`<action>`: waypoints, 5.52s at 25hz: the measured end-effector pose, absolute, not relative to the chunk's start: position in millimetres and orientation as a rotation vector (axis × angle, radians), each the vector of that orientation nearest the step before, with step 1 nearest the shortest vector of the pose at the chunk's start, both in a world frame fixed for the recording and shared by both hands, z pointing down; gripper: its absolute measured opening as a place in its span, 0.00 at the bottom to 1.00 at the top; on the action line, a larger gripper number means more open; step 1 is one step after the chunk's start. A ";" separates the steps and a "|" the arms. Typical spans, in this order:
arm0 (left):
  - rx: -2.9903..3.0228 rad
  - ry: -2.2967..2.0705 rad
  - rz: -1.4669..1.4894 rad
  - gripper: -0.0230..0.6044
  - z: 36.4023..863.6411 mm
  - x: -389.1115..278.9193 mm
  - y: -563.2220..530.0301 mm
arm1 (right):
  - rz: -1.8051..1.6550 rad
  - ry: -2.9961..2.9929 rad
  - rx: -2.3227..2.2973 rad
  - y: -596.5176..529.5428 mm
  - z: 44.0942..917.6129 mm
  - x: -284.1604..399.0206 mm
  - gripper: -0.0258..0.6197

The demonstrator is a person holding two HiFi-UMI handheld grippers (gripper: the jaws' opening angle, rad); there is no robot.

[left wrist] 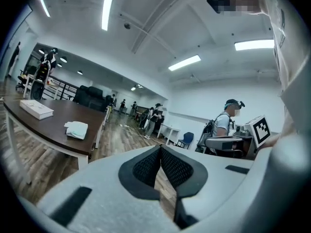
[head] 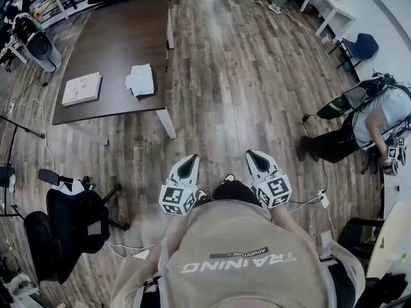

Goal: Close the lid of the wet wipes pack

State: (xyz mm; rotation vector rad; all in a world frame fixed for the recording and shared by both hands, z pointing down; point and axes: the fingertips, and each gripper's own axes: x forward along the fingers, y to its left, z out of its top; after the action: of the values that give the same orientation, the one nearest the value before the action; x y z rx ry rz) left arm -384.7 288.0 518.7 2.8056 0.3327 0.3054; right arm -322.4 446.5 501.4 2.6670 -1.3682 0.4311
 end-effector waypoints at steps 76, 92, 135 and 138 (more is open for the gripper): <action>2.837 0.054 0.515 0.05 547.3 250.5 51.0 | 0.550 -1.791 2.359 157.7 553.9 339.4 0.06; 2.579 -0.882 0.439 0.05 550.1 190.0 -28.8 | 0.487 -2.403 1.640 15.6 577.6 345.4 0.06; 2.185 -1.497 0.036 0.05 596.6 -86.6 -63.4 | 0.346 -2.478 0.888 -100.6 568.8 70.7 0.06; 2.097 -1.542 0.029 0.05 608.1 -93.8 -55.8 | 0.406 -2.490 0.818 -110.4 578.5 63.8 0.06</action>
State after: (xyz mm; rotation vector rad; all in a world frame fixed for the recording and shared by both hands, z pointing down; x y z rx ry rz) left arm -93.8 -55.8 608.1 2.0973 -1.5415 0.0291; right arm 63.8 -110.4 578.5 0.8181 -2.4902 0.4060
